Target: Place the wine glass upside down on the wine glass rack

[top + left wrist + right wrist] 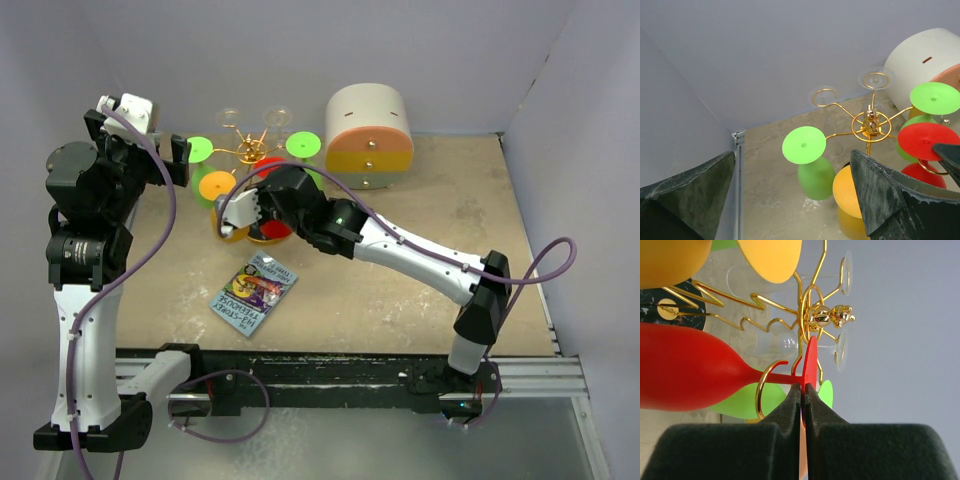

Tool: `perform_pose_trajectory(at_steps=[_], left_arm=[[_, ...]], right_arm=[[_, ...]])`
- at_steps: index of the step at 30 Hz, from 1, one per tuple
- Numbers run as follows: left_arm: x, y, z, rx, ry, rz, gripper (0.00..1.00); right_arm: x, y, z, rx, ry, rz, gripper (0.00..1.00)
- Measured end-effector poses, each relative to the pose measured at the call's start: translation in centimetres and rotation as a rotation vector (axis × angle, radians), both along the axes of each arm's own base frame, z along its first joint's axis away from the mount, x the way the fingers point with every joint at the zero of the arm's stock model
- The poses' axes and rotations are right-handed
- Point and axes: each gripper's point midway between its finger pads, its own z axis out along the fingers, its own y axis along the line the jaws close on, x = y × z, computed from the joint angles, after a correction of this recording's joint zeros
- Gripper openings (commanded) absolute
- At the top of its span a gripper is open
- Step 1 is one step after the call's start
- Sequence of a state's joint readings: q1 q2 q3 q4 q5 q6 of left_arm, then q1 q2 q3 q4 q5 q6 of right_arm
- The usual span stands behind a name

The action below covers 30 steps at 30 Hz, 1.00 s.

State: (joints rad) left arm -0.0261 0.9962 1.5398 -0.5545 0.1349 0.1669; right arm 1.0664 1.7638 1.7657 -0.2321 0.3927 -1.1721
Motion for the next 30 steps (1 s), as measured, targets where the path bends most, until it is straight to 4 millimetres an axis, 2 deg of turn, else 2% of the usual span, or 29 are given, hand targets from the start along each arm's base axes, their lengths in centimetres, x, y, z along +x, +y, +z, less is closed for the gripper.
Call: perform_pose_trajectory(at_steps=[5, 14, 22, 30], left_arm=[[0.0, 0.0, 0.0, 0.0, 0.0, 0.0, 0.99], [0.0, 0.1, -0.1, 0.0, -0.004, 0.004, 0.99], [-0.1, 0.1, 0.0, 0.0, -0.01, 0.002, 0.99], [-0.2, 0.0, 0.0, 0.0, -0.011, -0.002, 0.99]], right_arm=[[-0.4, -0.1, -0.3, 0.005, 0.028, 0.014, 0.0], [-1.5, -0.7, 0.8, 0.037, 0.05, 0.037, 0.0], [-1.6, -0.8, -0.6, 0.016, 0.072, 0.039, 0.0], [-1.5, -0.9, -0.7, 0.017, 0.071, 0.029, 0.0]])
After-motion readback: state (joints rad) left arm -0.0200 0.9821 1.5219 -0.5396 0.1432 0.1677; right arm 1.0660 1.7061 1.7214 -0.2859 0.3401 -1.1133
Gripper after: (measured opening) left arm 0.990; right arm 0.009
